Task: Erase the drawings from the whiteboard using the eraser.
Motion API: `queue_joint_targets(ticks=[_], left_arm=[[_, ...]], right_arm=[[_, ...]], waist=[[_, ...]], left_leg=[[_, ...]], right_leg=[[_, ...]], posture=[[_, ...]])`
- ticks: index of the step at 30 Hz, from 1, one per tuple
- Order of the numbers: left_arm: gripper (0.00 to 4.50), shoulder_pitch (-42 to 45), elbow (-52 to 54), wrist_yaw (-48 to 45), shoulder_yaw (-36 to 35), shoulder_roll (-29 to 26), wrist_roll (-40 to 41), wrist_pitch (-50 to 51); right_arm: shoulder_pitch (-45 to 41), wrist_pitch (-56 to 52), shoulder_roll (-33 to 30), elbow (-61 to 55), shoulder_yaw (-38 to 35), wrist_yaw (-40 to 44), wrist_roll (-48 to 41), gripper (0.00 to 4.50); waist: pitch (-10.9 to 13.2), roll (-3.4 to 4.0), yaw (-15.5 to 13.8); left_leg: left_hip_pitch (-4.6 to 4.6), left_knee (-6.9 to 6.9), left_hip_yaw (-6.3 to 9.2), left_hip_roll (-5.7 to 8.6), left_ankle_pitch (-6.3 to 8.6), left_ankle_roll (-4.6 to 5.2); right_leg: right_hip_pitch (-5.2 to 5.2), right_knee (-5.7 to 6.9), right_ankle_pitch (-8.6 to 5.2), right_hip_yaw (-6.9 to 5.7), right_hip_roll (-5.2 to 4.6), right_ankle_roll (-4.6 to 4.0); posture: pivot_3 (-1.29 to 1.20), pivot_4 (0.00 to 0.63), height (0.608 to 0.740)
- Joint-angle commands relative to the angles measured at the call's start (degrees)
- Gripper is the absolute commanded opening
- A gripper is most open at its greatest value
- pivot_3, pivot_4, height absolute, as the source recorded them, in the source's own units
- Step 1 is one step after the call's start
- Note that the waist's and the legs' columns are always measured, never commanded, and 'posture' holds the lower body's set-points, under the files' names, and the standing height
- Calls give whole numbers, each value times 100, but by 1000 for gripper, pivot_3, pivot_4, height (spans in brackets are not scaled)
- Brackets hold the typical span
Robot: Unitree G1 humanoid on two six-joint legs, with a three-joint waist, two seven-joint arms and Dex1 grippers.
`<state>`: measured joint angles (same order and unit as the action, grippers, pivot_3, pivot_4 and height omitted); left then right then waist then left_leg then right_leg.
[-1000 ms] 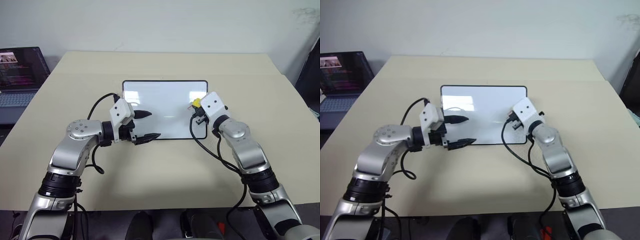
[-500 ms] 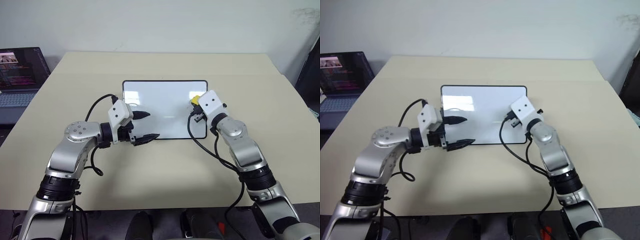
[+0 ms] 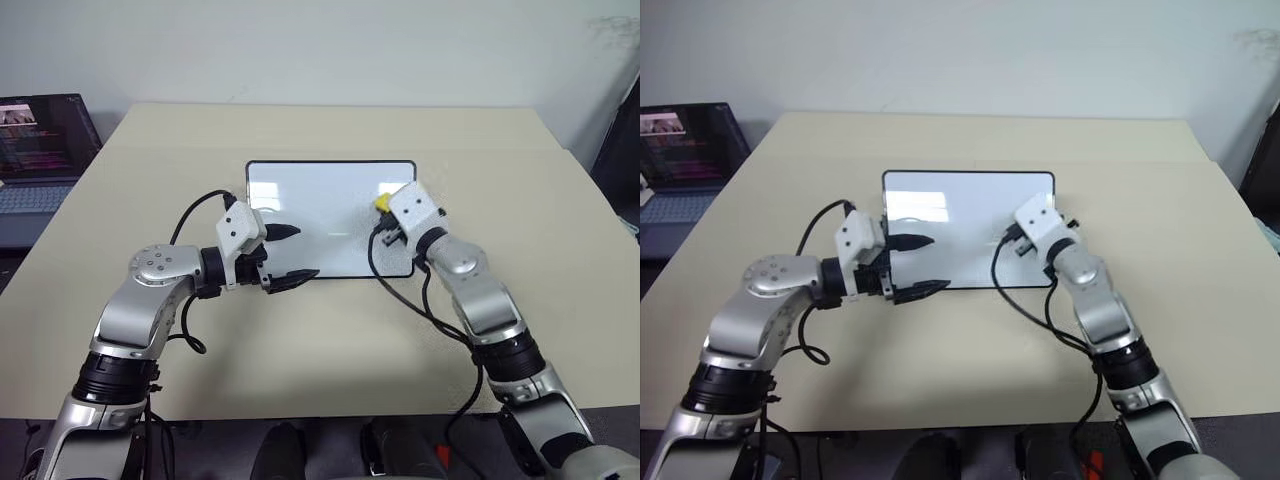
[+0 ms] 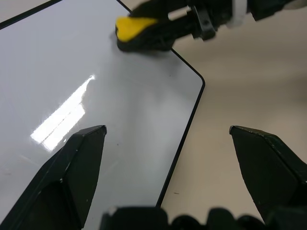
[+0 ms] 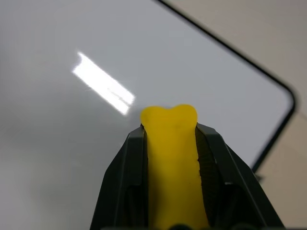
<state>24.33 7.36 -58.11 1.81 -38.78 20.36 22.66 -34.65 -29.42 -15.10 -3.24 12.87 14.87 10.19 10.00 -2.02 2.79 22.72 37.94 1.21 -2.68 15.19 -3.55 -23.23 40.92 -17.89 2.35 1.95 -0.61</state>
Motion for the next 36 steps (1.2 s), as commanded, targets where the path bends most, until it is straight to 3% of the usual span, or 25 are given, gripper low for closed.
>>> queue_joint_targets(ticks=[1,6,10,15,23,27,36], left_arm=[[4500,61,245,5,-155,-64,119,14],[4500,41,258,8,-170,-64,114,28],[4500,82,256,7,-144,-27,127,18],[4500,237,257,-94,22,103,151,-3],[4500,504,278,-486,531,377,104,-209],[4500,662,40,-696,942,499,-228,-649],[4500,1025,-349,-795,1184,925,-344,-890]], right_arm=[[39,-150,-133,-60,27,272,3,997],[501,-719,-478,-552,313,1164,-262,997],[581,-740,-506,-729,312,1218,-266,997],[565,-793,-268,-1255,-317,881,-470,997],[2211,-1876,-243,-3059,-1647,683,-1011,997],[2570,-1864,184,-2838,-2139,63,-994,997],[2131,-1350,486,-1682,-2408,-497,-1091,997]], waist=[[0,0,-9],[-1,-1,-21],[-1,-1,7],[1,0,-6],[0,0,-124],[1,1,-101],[2,4,-46]], left_leg=[[2,-1,0,0,0,0],[3,-2,0,-2,1,1],[-10,0,-3,1,1,1],[-9,0,1,3,-1,1],[26,-9,8,1,3,-1],[19,-3,3,5,3,-1],[-4,-4,-9,9,2,0]], right_leg=[[0,-4,0,0,0,0],[1,-9,-1,1,-3,0],[4,4,-1,4,-2,2],[3,10,-4,-2,2,8],[-3,-32,-9,-1,-9,11],[-2,-20,-9,6,-11,12],[0,3,-17,17,26,25]], posture=[[0,150,740],[0,150,740],[0,150,740],[0,150,740],[0,150,740],[0,150,740],[0,150,740]])
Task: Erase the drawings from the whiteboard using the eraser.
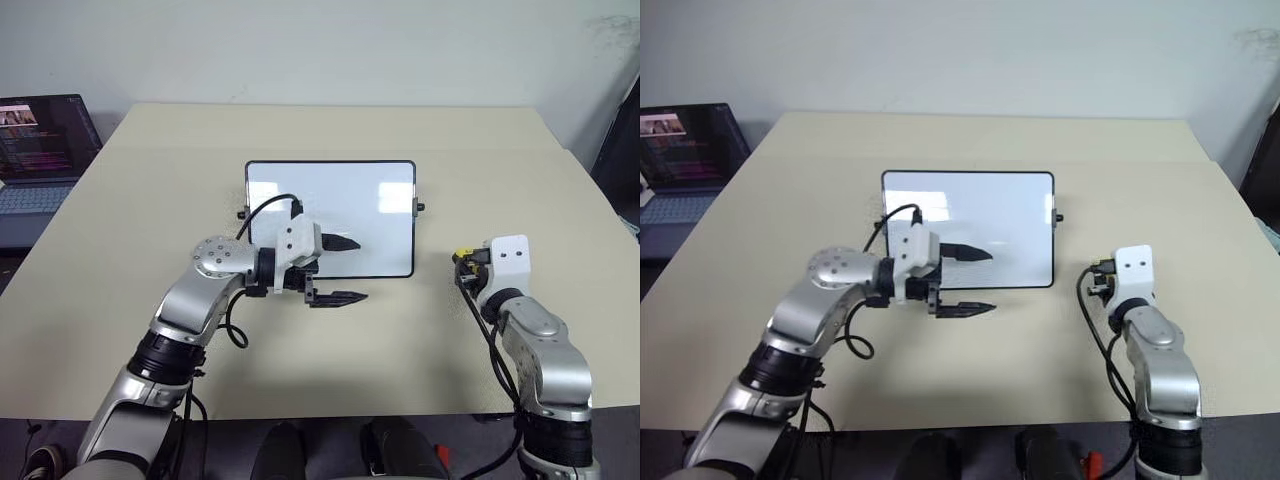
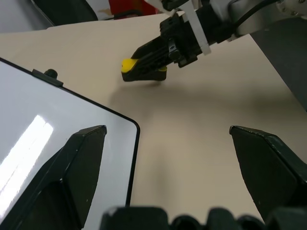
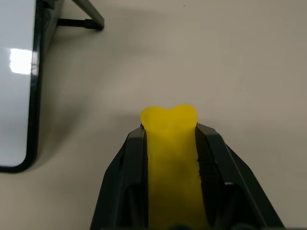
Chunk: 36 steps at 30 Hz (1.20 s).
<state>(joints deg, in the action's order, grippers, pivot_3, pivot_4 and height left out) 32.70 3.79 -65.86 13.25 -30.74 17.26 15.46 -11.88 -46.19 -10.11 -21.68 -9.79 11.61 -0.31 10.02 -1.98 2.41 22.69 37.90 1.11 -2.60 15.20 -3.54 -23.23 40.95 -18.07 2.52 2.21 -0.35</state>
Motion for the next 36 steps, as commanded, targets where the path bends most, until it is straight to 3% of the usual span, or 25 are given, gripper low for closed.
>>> queue_joint_targets(ticks=[1,6,16,20,26,31,36], left_arm=[[4500,209,-9,-33,57,157,-45,-190],[4500,253,20,-55,76,235,-51,-165],[4500,59,255,193,-42,204,-24,-3],[4500,-284,423,1084,-699,318,101,194],[4500,-1740,1697,2596,-1815,640,446,823],[4500,-2901,2923,3920,-2190,1297,331,1023],[4500,-3350,2838,5011,-2383,1605,-557,554]], right_arm=[[-170,395,-35,264,-136,-194,-44,997],[-259,598,-37,599,-159,-319,-144,997],[-368,1023,-156,735,-422,-464,-415,4469],[-171,1131,-167,-196,-313,-153,-794,4469],[1323,1696,-88,-1320,698,94,-656,4469],[2049,2894,15,-1013,750,196,-661,4469],[2097,3526,-40,-781,521,431,-969,4469]], waist=[[0,0,-13],[0,0,-15],[0,1,-15],[2,5,-12],[-1,7,-22],[0,3,-58],[7,0,-64]], left_leg=[[4,0,-1,1,0,0],[12,-1,-2,1,1,0],[9,0,-1,1,1,0],[10,-1,3,-4,1,0],[15,-10,22,-23,2,0],[14,6,10,-1,2,-1],[-56,7,15,-1,-2,0]], right_leg=[[0,-3,6,-3,0,-10],[-2,-17,11,6,-4,-19],[-2,-10,11,4,-5,-19],[-2,-10,11,3,-5,-19],[-4,-14,0,-3,-9,-9],[4,-12,-3,5,-47,7],[68,-16,1,7,-41,35]], posture=[[0,150,740],[0,150,740],[0,150,740],[0,150,740],[0,150,740],[0,150,740],[0,150,740]])
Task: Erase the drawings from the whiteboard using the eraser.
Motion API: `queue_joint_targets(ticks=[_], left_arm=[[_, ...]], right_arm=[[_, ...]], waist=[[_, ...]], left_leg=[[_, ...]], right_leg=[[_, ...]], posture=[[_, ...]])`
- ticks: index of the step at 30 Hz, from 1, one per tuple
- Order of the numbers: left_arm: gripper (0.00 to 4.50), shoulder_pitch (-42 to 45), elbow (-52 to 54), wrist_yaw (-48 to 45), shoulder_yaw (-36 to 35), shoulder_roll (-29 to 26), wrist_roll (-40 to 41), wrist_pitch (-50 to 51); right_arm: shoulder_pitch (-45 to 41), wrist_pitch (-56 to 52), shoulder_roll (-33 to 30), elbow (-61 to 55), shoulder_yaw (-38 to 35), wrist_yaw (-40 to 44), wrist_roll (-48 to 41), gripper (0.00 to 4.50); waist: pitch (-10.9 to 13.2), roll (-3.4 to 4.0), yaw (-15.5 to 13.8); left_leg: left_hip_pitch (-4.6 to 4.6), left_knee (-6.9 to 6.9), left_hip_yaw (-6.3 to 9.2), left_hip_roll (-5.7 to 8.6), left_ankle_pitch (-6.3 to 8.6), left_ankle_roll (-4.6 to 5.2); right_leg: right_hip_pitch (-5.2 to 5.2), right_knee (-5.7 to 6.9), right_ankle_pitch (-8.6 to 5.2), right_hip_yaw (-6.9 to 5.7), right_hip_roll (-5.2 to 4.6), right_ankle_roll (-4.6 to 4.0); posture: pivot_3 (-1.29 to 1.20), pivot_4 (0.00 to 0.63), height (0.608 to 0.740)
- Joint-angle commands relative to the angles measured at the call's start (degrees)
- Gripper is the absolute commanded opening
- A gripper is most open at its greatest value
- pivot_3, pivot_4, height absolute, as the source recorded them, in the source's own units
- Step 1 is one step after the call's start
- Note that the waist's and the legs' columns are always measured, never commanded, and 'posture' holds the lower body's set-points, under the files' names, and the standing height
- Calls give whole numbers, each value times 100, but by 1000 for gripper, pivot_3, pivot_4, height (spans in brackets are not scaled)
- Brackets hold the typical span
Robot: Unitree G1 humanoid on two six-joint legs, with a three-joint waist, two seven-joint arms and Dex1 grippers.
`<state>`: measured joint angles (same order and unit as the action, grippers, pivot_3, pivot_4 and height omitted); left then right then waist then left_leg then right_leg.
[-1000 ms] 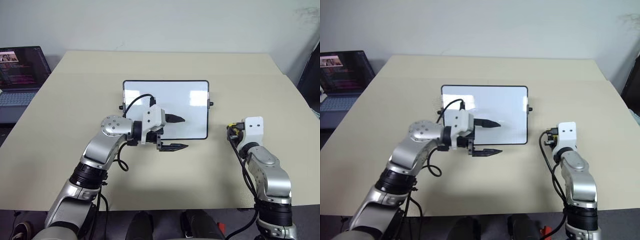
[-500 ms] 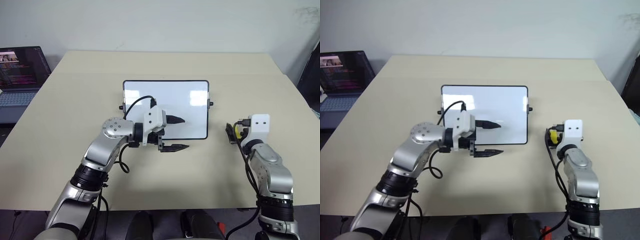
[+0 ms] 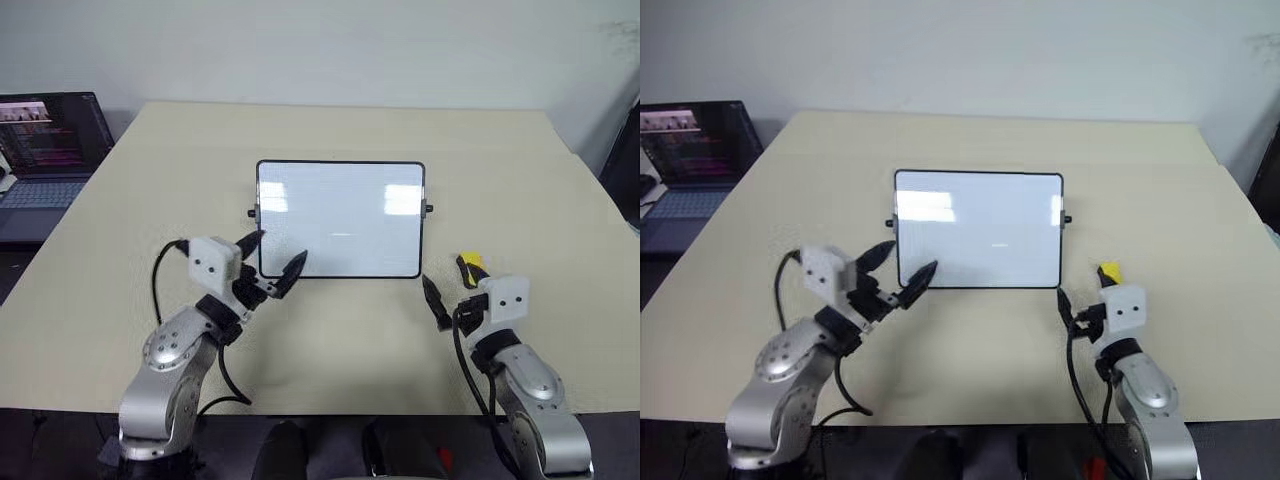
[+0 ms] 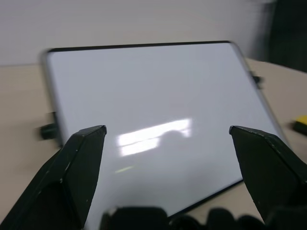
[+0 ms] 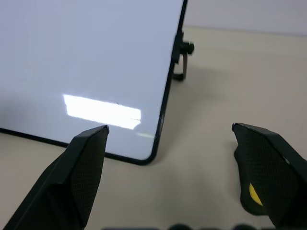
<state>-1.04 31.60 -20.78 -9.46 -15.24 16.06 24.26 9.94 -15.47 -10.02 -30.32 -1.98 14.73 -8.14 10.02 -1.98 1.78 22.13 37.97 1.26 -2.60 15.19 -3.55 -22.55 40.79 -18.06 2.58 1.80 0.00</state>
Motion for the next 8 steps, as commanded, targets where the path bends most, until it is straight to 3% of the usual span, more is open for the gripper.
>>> queue_joint_targets(ticks=[1,8], left_arm=[[4500,8,-31,642,-117,50,-583,-382],[4500,175,-460,1252,-97,198,-957,-423]], right_arm=[[-70,509,-47,102,-260,152,-228,4469],[-220,418,-189,288,-287,397,-469,4469]], waist=[[6,-1,-3],[6,0,-2]], left_leg=[[-31,-2,4,-2,0,0],[-29,-9,0,-2,1,0]], right_leg=[[31,-5,-4,-3,4,-5],[31,-11,-11,1,8,-17]], posture=[[0,150,740],[0,150,740]])
